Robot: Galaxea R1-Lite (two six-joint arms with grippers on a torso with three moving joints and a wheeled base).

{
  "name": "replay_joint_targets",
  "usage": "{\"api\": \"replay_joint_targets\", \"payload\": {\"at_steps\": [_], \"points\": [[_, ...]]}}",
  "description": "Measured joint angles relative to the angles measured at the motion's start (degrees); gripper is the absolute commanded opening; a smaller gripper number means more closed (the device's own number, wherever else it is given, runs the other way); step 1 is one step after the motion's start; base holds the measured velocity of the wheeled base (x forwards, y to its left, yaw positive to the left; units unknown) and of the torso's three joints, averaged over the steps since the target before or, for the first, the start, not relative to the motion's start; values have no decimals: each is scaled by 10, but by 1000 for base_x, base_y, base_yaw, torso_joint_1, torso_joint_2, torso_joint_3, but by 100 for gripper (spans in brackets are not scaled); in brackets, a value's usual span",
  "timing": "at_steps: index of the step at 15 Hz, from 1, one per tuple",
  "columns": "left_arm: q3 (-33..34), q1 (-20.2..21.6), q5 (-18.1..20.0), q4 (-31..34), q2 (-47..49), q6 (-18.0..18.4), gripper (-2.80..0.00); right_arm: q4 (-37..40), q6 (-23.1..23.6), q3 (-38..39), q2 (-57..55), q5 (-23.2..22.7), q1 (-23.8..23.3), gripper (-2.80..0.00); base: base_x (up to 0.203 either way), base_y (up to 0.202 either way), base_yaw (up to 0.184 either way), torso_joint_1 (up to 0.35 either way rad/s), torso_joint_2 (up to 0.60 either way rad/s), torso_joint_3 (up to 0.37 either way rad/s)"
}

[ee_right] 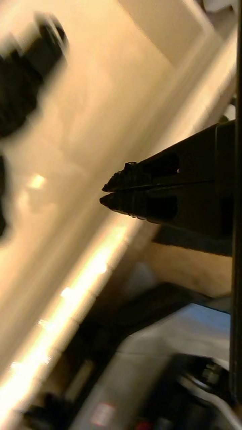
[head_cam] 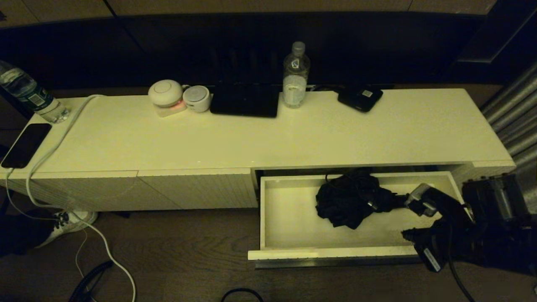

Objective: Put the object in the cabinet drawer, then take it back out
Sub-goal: Close the drawer

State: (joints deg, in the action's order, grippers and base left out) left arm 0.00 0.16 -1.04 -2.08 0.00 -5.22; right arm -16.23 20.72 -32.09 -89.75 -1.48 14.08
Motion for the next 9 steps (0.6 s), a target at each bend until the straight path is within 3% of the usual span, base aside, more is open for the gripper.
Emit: {"api": "replay_joint_targets", "payload": {"at_steps": [5,9], "points": [[0,0,0,0,0,0,-280,-9,-1,32,-44,4,10,-280,0,0,0,0,0,0],[0,0,0,0,0,0,-280,-102,-6,35,-111,52,12,-280,0,0,0,0,0,0]]}}
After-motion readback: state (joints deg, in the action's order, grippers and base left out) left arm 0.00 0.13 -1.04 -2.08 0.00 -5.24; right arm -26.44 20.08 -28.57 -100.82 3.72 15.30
